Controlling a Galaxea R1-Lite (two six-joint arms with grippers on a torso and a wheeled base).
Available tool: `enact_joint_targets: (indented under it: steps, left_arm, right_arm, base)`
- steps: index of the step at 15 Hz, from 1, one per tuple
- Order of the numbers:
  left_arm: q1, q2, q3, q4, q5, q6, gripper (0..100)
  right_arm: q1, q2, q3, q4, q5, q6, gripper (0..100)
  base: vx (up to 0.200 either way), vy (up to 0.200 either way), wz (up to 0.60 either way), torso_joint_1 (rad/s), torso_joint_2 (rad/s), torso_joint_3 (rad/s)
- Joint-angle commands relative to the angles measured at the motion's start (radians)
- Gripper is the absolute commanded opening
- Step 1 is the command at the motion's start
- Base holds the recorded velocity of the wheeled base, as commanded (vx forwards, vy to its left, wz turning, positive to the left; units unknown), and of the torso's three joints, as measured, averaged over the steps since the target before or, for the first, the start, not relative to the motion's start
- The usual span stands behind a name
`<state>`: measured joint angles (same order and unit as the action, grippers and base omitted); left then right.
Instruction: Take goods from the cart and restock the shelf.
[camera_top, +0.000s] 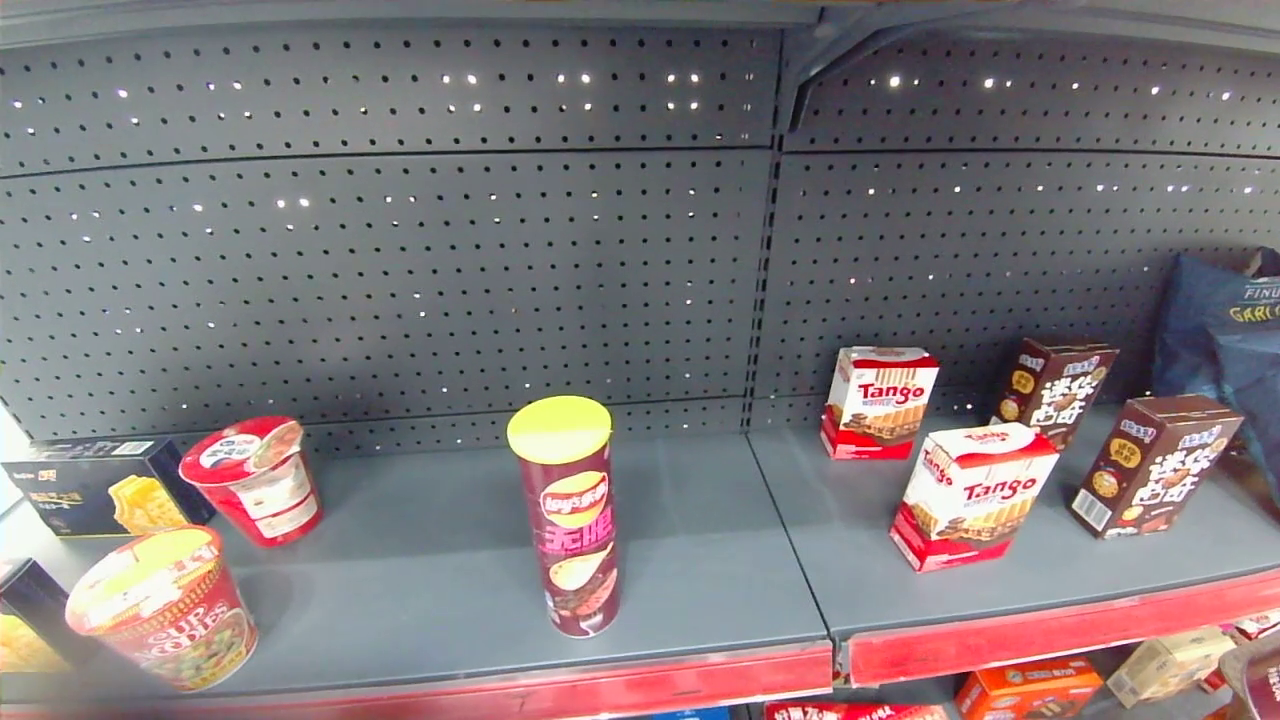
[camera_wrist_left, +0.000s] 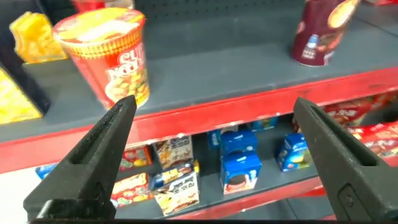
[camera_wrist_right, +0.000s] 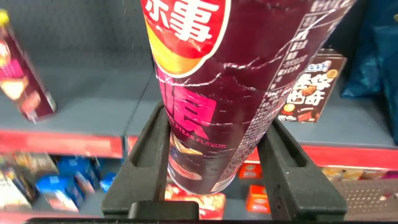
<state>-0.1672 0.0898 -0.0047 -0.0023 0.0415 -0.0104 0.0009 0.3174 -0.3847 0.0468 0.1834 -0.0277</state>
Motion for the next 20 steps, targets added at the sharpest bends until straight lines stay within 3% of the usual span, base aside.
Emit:
enact_joint_targets:
  steps: [1,7,11,13,14,20]
  left_arm:
    - [0.000,0.005,0.005,0.001,0.017,-0.006,100]
    - [0.029,0.005,0.005,0.001,0.028,-0.008,100]
    - [0.038,0.007,0.005,0.001,0.031,-0.008,100]
    - [0.170,0.004,0.003,0.002,0.026,-0.008,100]
    - [0.186,-0.015,0.003,0.002,0.026,-0.008,100]
    - [0.169,-0.090,0.005,0.001,0.024,-0.008,100]
  right_arm:
    - [0.005,0.065,-0.003,0.001,0.027,-0.012,0]
    - [0.028,0.080,-0.028,-0.013,0.050,-0.024,0]
    - [0.007,0.097,-0.025,-0.005,0.010,-0.110,0]
    - [0.010,0.112,-0.022,-0.008,-0.002,-0.110,0]
    - [0.013,0.111,-0.020,-0.008,0.001,-0.110,0]
    - [0.019,0.114,-0.028,-0.013,0.005,-0.110,0]
  base:
    - [0.000,0.000,0.00,0.000,0.00,0.000]
    - [0.000,0.000,0.00,0.000,0.00,0.000]
    - [0.000,0.000,0.00,0.000,0.00,0.000]
    - [0.000,0.000,0.00,0.000,0.00,0.000]
    - [0.000,0.000,0.00,0.000,0.00,0.000]
    - [0.000,0.000,0.00,0.000,0.00,0.000]
